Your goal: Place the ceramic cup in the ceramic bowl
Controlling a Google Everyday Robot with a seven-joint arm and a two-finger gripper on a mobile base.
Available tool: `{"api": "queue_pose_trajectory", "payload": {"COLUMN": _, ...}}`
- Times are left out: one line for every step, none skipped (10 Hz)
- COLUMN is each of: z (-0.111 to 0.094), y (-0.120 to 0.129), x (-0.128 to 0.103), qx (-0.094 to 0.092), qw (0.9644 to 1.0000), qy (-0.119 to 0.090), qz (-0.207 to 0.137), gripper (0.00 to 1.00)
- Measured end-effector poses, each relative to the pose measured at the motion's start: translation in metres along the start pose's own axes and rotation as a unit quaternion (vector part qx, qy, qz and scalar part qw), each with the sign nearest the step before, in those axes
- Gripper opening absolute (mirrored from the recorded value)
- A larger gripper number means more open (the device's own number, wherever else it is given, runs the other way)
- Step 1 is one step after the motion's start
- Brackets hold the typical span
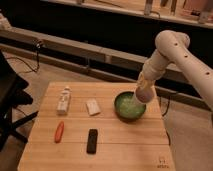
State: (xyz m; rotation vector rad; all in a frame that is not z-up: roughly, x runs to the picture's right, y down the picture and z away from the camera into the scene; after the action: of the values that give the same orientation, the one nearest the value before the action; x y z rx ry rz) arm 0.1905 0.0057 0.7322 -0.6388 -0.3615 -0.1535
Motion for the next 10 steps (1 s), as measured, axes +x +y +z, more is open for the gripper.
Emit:
{"api": "queue_pose_trajectory", "payload": {"z": 0.005, "y": -0.001, "x": -0.001, "qx": -0.001, "qw": 1.0000, "qy": 0.001, "qz": 0.000, "gripper": 0.00}}
{"api": "queue_pose_trajectory", "payload": {"z": 0.004, "y": -0.005, "x": -0.006, "qx": 0.000, "qw": 1.0000, "qy": 0.001, "qz": 0.000, "gripper": 0.00}}
{"api": "queue_pose_trajectory", "payload": {"z": 0.002, "y": -0.007, "x": -0.008, "qx": -0.003, "qw": 1.0000, "qy": 0.002, "qz": 0.000, "gripper": 0.00}}
{"api": "queue_pose_trajectory", "payload": {"z": 0.003, "y": -0.009, "x": -0.013, "qx": -0.006, "qw": 1.0000, "qy": 0.003, "qz": -0.003, "gripper": 0.00}}
{"api": "queue_pose_trajectory", "payload": {"z": 0.005, "y": -0.008, "x": -0.014, "qx": -0.008, "qw": 0.9999, "qy": 0.005, "qz": -0.004, "gripper": 0.00}}
{"api": "queue_pose_trajectory", "payload": {"z": 0.009, "y": -0.008, "x": -0.015, "qx": -0.006, "qw": 1.0000, "qy": 0.004, "qz": -0.005, "gripper": 0.00}}
{"api": "queue_pose_trajectory", "payload": {"z": 0.015, "y": -0.008, "x": -0.012, "qx": -0.005, "qw": 1.0000, "qy": 0.003, "qz": -0.004, "gripper": 0.00}}
{"api": "queue_pose_trajectory", "payload": {"z": 0.018, "y": -0.008, "x": -0.010, "qx": -0.004, "qw": 1.0000, "qy": 0.002, "qz": -0.003, "gripper": 0.00}}
{"api": "queue_pose_trajectory", "payload": {"z": 0.020, "y": -0.008, "x": -0.008, "qx": -0.003, "qw": 1.0000, "qy": 0.001, "qz": -0.003, "gripper": 0.00}}
{"api": "queue_pose_trajectory", "payload": {"z": 0.021, "y": -0.008, "x": -0.009, "qx": -0.005, "qw": 1.0000, "qy": 0.002, "qz": -0.005, "gripper": 0.00}}
